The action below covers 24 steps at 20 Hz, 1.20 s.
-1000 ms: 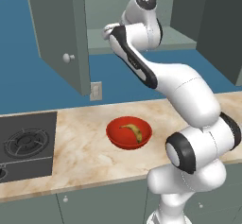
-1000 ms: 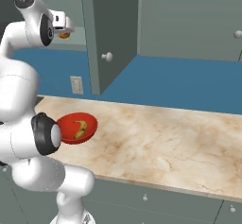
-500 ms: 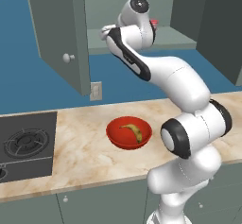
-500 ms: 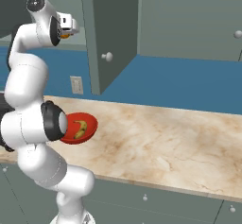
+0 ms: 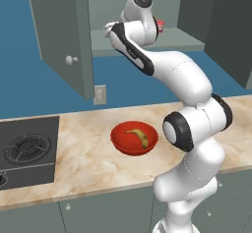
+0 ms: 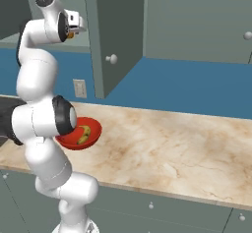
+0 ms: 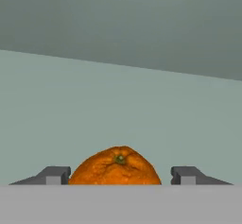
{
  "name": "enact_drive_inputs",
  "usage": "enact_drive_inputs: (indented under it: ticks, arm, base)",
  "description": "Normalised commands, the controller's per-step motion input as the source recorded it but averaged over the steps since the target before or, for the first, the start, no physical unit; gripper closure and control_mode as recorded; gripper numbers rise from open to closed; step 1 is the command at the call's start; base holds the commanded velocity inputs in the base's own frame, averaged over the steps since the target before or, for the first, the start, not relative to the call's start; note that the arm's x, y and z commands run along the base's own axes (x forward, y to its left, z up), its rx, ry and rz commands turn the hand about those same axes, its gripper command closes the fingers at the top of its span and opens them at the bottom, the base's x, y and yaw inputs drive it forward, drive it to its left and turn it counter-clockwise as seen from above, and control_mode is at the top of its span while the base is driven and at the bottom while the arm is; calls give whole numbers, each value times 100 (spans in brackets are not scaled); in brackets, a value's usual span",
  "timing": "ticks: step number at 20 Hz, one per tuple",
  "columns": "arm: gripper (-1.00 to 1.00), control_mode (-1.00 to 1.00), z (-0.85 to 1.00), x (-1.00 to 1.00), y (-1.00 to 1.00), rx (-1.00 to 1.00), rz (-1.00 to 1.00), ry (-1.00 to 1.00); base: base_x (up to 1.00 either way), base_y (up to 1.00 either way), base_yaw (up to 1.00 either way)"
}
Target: Open the cabinet. Pick the tangerine and banana from the cabinet and place them into the bowl. Then close the cabinet.
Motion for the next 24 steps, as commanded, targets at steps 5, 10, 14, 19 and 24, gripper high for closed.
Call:
enact_drive_inputs:
  ticks: [5, 10, 14, 19, 24]
  arm:
    - [100, -100, -22, 12, 0, 0, 0, 9]
    - [100, -100, -28, -1, 0, -2, 0, -5]
    - [100, -100, 0, -72, -1, -1, 0, -25]
    - [100, -100, 20, -100, -16, -1, 0, -3]
    - [100, -100, -1, -100, -30, 0, 0, 12]
  base:
    - [0, 0, 0]
    - [0, 0, 0]
    - [0, 0, 0]
    - [0, 0, 0]
    - [0, 0, 0]
